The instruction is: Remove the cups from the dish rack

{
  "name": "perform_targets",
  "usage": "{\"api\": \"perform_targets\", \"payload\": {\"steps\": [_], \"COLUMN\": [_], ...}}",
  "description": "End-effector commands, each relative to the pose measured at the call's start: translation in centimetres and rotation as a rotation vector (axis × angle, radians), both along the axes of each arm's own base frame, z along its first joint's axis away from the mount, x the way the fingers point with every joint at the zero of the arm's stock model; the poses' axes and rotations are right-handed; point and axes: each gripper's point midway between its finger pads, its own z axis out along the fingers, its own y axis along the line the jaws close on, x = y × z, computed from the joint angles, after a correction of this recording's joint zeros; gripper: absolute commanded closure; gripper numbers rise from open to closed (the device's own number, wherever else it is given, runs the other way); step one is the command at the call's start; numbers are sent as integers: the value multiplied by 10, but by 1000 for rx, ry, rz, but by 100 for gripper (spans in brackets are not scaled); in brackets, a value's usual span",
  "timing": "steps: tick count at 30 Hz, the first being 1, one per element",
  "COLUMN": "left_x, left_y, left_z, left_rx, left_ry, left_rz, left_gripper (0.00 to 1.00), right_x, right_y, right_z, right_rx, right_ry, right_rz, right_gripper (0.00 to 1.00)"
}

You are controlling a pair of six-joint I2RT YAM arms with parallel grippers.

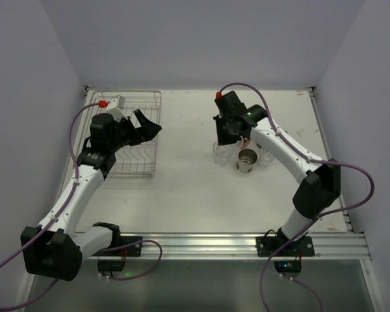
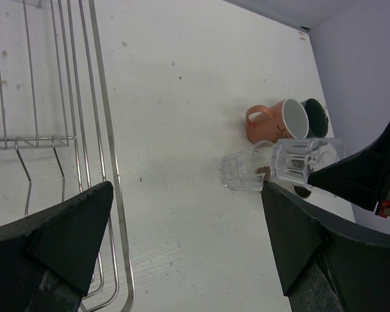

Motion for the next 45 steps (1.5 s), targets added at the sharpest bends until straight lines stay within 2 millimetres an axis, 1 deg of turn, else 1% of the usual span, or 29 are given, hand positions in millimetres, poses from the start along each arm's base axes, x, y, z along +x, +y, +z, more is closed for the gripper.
{"api": "perform_targets", "payload": {"steps": [1, 6, 10, 21, 22, 24, 25, 26, 27, 29, 30, 32, 33, 36, 37, 38, 39, 40, 41, 42, 43, 44, 45], "left_x": [1, 0, -1, -1, -1, -1, -2, -2, -2, -2, -3, -3, -3, -5, -6, -7, -9, -10, -12, -15, -16, -19, -21], "left_y": [-1, -2, -3, -4, -4, -5, -5, -5, -5, -5, -5, -5, -6, -5, -5, -4, -5, -4, -4, -7, -6, -9, -10], "left_z": [2, -1, -3, -4, -5, -6, -8, -7, -7, -8, -8, -9, -9, -13, -13, -15, -18, -19, -20, -21, -21, -22, -23], "left_rx": [3, 5, 3, 6, 7, 5, 8, 7, 7, 6, 6, 6, 6, 11, 21, 30, 37, 50, 60, 68, 88, 100, 111], "left_ry": [-17, -12, -7, -5, -2, 0, 5, 2, 3, 5, 7, 8, 8, 16, 15, 18, 26, 22, 22, 22, 16, 13, 14], "left_rz": [-14, -20, -28, -38, -39, -42, -43, -44, -44, -45, -45, -49, -50, -52, -52, -49, -54, -50, -50, -60, -56, -63, -64], "left_gripper": [0, 0, 0, 0, 0, 0, 0, 0, 0, 0, 0, 0, 0, 0, 0, 0, 0, 0, 0, 0, 0, 0, 0], "right_x": [8, 10, 12, 16, 16, 17, 17, 17, 17, 18, 17, 18, 19, 17, 15, 11, 8, 4, -2, -6, -8, -19, -23], "right_y": [4, 6, 8, 10, 9, 9, 9, 9, 10, 11, 11, 13, 13, 13, 13, 13, 13, 11, 10, 8, 7, 0, -3], "right_z": [6, -3, -14, -25, -26, -28, -28, -29, -28, -27, -26, -23, -21, -13, -2, 1, 5, 5, 19, 23, 26, 28, 27], "right_rx": [-11, -18, -37, -94, -99, -106, -104, -103, -102, -107, -107, -100, -104, -108, -89, -83, -75, -73, -46, -36, -24, -13, -8], "right_ry": [-41, -26, -1, 32, 32, 33, 32, 30, 28, 18, 14, 4, -7, -38, -65, -72, -86, -95, -130, -141, -160, -170, -170], "right_rz": [19, 20, 25, 17, 14, 10, 7, 7, 10, 7, 8, 13, 8, 6, 1, 1, -7, -10, -8, -16, -26, -30, -39], "right_gripper": [100, 100, 100, 100, 96, 92, 86, 84, 78, 74, 70, 65, 61, 58, 57, 55, 50, 45, 41, 31, 26, 16, 12]}}
